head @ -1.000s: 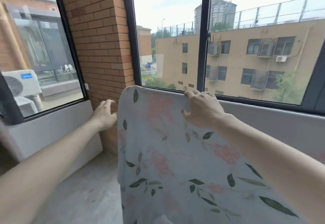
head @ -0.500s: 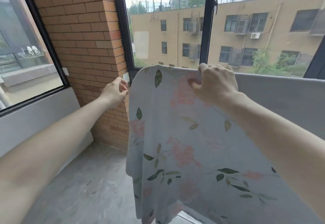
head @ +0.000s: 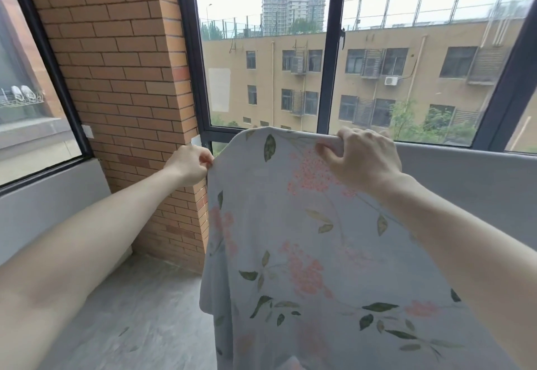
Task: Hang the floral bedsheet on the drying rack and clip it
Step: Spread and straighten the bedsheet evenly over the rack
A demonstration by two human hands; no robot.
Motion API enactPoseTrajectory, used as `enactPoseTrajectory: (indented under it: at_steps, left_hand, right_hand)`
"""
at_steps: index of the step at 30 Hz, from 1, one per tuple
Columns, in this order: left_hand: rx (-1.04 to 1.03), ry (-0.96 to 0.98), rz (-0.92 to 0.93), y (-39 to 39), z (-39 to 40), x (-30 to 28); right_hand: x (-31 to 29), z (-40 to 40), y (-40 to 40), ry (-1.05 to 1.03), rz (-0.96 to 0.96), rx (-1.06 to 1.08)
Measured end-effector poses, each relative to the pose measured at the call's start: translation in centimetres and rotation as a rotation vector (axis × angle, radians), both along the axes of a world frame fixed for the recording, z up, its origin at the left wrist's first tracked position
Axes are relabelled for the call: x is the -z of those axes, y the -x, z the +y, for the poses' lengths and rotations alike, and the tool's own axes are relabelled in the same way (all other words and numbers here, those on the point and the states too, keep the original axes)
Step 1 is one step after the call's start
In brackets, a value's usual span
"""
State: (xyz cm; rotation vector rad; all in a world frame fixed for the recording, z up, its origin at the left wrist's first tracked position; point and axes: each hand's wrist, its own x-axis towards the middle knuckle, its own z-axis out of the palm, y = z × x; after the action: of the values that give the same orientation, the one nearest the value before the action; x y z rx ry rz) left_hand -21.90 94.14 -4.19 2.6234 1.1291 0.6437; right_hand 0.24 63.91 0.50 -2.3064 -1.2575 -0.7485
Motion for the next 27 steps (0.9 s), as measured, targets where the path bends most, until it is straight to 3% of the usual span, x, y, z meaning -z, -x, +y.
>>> enactPoseTrajectory:
  at_steps: [4, 8, 12, 14, 19, 25, 27]
  left_hand:
    - [-0.040, -0.043, -0.193, -1.4, -0.3, -3.2]
    - [-0.121, 0.189, -0.452, -4.6, 0.5, -6.3]
    - [0.101, 0.457, -0.062, -5.7, 0.0, -6.2]
    - [0.197, 0.577, 0.047, -5.3, -0.2, -5.4]
    - [0.309, 0.830, -0.003, -3.5, 0.5, -3.8]
    - [0.424, 0.914, 0.089, -2.3, 2.3, -2.5]
    - [0.411, 0.862, 0.119, -1.9, 2.3, -2.6]
  right_hand:
    - [-0.3, -0.4, 0.4, 0.023, 0.010, -0.006]
    - [-0.8, -0.7, 0.6, 0.055, 0.026, 0.008]
    - [-1.3, -1.2, 0.4, 0.087, 0.046, 0.029]
    - [-1.3, -1.4, 0.5, 0.084, 0.051, 0.027]
    - [-1.4, -1.7, 0.5, 0.076, 0.060, 0.024]
    - [-1.1, -1.4, 0.7, 0.084, 0.048, 0.029]
    - [-1.2, -1.4, 0.6, 0.083, 0.040, 0.027]
